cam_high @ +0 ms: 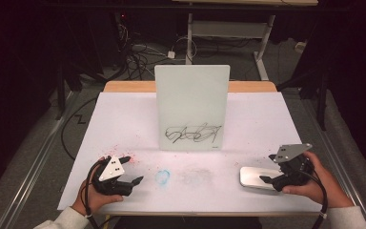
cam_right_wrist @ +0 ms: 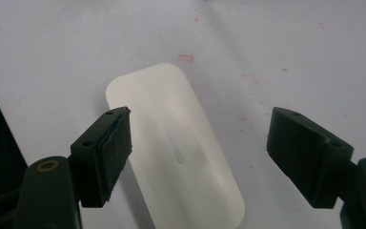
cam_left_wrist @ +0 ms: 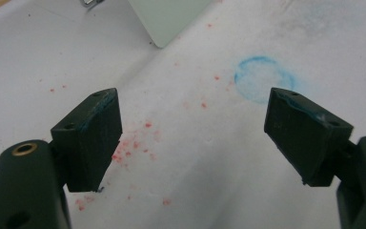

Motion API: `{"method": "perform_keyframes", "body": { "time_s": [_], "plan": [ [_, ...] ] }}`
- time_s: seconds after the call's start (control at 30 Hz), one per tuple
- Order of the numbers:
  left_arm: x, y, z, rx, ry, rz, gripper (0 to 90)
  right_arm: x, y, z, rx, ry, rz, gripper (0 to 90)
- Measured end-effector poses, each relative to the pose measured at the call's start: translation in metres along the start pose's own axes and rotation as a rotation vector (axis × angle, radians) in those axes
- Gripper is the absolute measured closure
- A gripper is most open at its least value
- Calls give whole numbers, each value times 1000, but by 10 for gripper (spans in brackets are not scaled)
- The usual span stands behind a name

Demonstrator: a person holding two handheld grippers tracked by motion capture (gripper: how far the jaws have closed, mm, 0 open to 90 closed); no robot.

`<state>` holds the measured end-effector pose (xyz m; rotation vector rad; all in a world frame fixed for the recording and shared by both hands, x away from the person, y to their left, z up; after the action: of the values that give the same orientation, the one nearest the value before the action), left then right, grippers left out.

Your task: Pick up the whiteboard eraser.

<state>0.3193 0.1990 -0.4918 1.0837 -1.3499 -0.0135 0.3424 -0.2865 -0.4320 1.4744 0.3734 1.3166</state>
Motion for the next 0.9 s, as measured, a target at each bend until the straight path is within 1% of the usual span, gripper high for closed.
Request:
{"method": "perform_keyframes", "body": {
  "time_s": [0.03,0.07,0.1,0.17,0.2,0.23,0.27,0.3,0.33,0.37,0.4,0.5,0.53,0.6,0.63,0.67,0.7,0.73,0.77,0.8,0.83,0.87,0.9],
  "plan": [
    [-1,1,0,4,-1,-2,197,1,-3,-1,24,6,-33,238],
    [-1,1,0,4,-1,-2,197,1,-3,-1,24,6,-33,238],
    [-3,2,1,9,2,-11,197,4,-12,-1,58,61,-115,241],
    [-6,2,2,10,4,-27,197,5,-18,-2,81,96,-171,244],
    [-7,2,2,11,3,-36,197,6,-22,-2,102,130,-191,244],
    [-8,2,3,11,3,-39,197,6,-24,-4,114,128,-212,244],
    [-9,3,3,10,4,-41,197,7,-27,-3,121,146,-219,238],
    [-10,3,4,12,2,-44,196,7,-29,-3,119,149,-221,231],
    [-11,4,4,13,3,-43,197,6,-30,-2,113,145,-241,230],
    [-11,5,4,15,3,-45,196,6,-32,-2,117,152,-248,230],
    [-12,5,4,14,4,-46,197,6,-33,0,117,171,-255,231],
    [-14,5,4,16,6,-59,197,3,-37,0,141,161,-281,209],
    [-14,5,4,15,4,-61,197,3,-39,0,147,171,-292,215],
    [-14,4,5,13,-1,-66,196,1,-43,1,156,173,-321,215],
    [-14,4,5,13,-1,-66,196,1,-45,2,160,181,-316,220],
    [-13,3,5,12,-8,-71,196,0,-47,1,173,173,-319,251],
    [-13,2,5,12,-8,-73,197,-1,-48,0,184,171,-315,252],
    [-13,2,5,9,-9,-75,197,-1,-51,1,187,187,-307,254],
    [-13,1,5,8,-9,-78,197,-1,-52,-1,186,174,-314,257],
    [-13,0,5,6,-9,-79,196,-1,-53,0,189,202,-298,259],
    [-13,0,5,6,-9,-79,197,-1,-53,0,189,202,-298,259],
    [-12,-1,5,-7,-15,-79,196,-1,-51,0,187,198,-307,265],
    [-12,-2,6,-9,-20,-78,196,-2,-51,-1,183,198,-306,269]
  ]
}}
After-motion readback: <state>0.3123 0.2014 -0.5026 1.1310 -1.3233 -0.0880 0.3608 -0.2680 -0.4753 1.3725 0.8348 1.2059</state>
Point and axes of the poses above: each handheld gripper's, and its own axes: y roughly backward along the jaws, x roughly out of its top, z roughly to its right, the point moved 4 cm from there along -y, roughly forward along the jaws, and after that the axes turned 1 degree about x, right-handed, at the moved point
